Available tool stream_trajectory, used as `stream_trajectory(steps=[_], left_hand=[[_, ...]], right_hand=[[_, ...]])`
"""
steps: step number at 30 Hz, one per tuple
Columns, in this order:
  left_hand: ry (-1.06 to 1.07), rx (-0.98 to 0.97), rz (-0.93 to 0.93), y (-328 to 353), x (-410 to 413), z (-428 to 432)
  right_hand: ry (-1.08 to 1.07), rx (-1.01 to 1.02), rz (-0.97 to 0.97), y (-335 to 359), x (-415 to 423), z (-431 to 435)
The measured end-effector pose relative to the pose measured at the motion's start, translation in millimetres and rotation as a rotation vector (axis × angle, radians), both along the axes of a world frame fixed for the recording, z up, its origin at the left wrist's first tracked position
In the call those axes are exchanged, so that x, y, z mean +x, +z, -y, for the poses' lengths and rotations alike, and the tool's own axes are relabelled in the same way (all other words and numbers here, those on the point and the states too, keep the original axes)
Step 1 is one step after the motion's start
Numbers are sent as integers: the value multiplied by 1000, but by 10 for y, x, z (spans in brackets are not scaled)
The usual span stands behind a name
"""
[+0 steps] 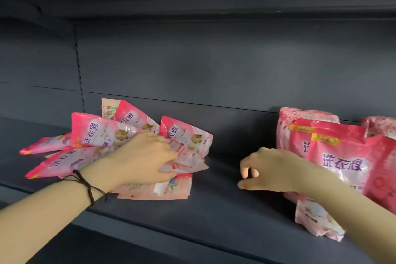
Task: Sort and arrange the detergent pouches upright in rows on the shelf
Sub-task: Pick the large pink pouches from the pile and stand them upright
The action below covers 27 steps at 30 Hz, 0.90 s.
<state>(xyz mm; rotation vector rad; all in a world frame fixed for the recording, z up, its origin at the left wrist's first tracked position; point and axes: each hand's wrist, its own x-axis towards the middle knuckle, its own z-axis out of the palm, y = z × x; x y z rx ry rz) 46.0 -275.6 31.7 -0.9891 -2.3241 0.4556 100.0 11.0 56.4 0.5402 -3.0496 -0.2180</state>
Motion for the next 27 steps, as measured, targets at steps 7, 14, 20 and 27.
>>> stream_trajectory(steps=[7,14,20,27], left_hand=[[33,22,42,90,-357,564],[-48,42,130,23,-774,482],[-130,-63,228,-128,-1079,222],[-205,56,154,-297,-1198,173]], right_hand=[[13,-28,10,-12,-349,665],[15,5,48,78,-657,879],[87,-366,107,32,-1086,871],[-68,-1383,84,-167,-1560,781]])
